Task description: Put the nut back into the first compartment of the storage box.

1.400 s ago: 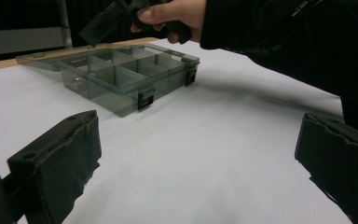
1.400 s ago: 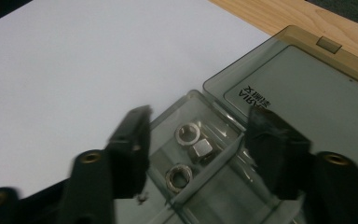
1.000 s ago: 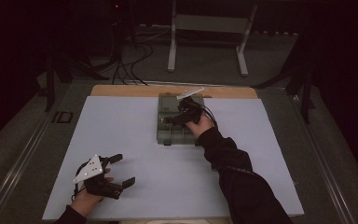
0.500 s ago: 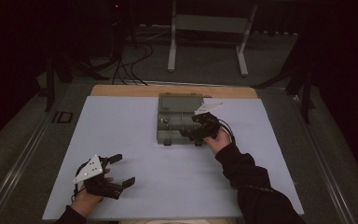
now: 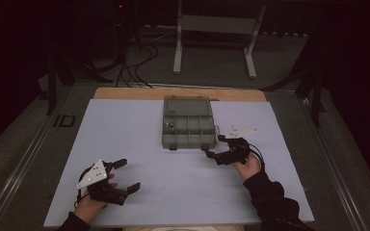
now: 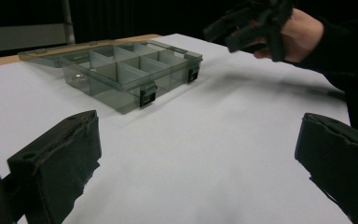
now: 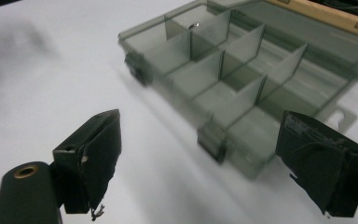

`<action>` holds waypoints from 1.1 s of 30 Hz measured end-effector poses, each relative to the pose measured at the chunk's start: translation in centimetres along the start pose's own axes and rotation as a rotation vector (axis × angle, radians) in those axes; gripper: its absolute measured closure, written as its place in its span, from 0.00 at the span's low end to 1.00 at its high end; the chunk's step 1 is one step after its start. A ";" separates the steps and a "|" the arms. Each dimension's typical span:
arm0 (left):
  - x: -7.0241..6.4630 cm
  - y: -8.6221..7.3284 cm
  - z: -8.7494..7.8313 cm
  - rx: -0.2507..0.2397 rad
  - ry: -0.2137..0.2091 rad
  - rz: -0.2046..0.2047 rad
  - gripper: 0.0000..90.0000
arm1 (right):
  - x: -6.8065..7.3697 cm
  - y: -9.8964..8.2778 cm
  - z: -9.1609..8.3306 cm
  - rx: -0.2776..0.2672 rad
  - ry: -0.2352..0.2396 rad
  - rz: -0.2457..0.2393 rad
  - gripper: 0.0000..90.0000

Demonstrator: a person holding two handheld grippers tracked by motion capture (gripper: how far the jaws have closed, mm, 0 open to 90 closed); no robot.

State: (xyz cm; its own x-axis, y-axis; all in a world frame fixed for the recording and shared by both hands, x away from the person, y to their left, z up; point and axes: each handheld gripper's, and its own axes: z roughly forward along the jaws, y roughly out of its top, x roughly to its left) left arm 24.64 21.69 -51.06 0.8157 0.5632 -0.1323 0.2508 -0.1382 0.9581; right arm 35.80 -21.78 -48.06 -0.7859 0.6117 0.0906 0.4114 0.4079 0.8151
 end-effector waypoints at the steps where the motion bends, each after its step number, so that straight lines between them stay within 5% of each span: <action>1: 0.0 0.0 0.0 -0.001 0.001 0.001 0.01 | 0.1 -0.5 -0.4 0.000 -0.011 -0.004 0.16; 16: -0.1 0.1 0.0 -0.003 0.001 0.002 0.01 | 1.1 -4.3 -4.5 -0.053 -0.036 0.001 0.16; 33: -0.1 0.1 0.0 0.001 -0.001 0.005 0.01 | 0.3 -8.4 -8.0 -0.074 -0.096 0.019 0.16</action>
State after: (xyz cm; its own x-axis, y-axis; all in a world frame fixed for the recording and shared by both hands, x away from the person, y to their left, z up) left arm 24.59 21.61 -50.99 0.8173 0.5620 -0.1274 0.2469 -0.1418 0.9586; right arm 28.44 -30.42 -50.29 -0.7291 0.6822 0.0548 0.3883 0.3464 0.8539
